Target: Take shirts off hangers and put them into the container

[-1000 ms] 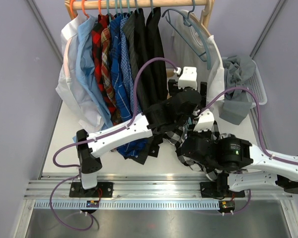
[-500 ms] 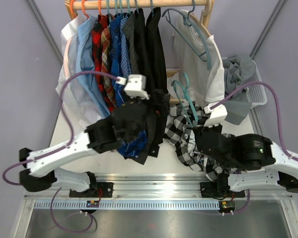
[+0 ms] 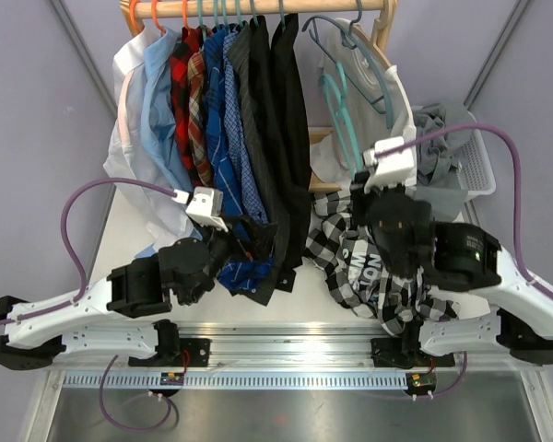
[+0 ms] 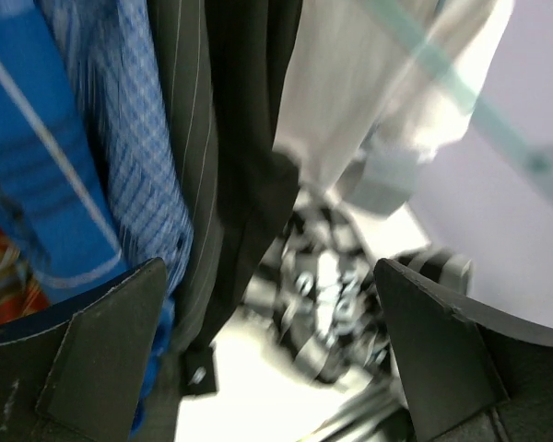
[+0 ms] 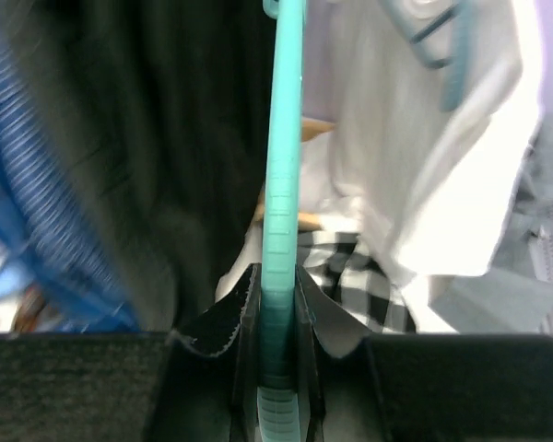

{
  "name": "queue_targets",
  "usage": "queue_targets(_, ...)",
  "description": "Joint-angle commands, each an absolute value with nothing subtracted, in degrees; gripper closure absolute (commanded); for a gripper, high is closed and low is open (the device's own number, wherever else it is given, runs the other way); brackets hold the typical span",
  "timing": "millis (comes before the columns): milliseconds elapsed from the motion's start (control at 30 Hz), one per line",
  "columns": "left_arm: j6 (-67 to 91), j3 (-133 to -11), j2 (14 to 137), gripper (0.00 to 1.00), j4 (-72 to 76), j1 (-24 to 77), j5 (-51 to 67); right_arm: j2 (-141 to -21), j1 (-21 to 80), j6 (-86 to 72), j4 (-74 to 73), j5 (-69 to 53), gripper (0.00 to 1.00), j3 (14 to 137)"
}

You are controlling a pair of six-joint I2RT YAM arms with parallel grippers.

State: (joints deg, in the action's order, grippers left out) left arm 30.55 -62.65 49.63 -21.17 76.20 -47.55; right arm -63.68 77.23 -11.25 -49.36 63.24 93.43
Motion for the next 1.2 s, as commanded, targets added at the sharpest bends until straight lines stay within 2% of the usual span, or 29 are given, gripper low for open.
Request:
queue_targets(0,33.5,-61.1,46.8,0.01,-22.7,77.1,-47.3,-66.0,64.8,-3.1,-41.6,54.5,1.0,99.4)
queue_targets(233,32.5,-60.6,43.9,0.01,-25.0,77.8,-48.1,-76.7,47.0,-1.1,-40.9,37.3,1.0,108.9)
queue_targets(467,32.3,-59.8,41.1,0.01,-26.6,78.0,-50.0,-82.3,42.7,-3.7,-43.1,23.2,1.0,117.9)
queue_targets(733,32.6,-58.9,39.9,0.01,-27.5,78.0,-50.6,-87.4,40.3,-3.4,-43.5,22.1,1.0,125.1)
queue_targets(1167,34.2,-59.9,38.8,0.01,-30.4,78.0,-50.6,-97.8,29.5,-7.6,-43.2,13.7,1.0,132.7)
